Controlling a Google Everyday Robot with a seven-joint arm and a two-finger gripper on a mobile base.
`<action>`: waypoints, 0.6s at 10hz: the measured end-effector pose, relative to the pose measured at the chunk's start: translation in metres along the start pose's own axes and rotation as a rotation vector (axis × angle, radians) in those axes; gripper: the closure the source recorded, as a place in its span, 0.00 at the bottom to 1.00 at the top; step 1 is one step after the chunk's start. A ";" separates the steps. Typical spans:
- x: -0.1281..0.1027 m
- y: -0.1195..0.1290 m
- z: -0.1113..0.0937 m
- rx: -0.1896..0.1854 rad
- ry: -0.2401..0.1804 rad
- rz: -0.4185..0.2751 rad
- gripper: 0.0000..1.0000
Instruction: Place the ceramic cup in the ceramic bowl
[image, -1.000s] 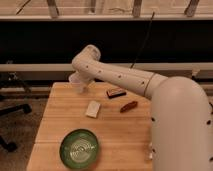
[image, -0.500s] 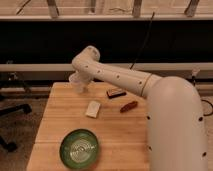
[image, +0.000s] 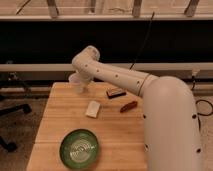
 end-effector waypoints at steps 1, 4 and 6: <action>0.001 -0.003 0.007 -0.015 -0.009 -0.003 0.20; 0.005 -0.009 0.032 -0.057 -0.023 -0.017 0.20; 0.007 -0.011 0.043 -0.079 -0.031 -0.020 0.20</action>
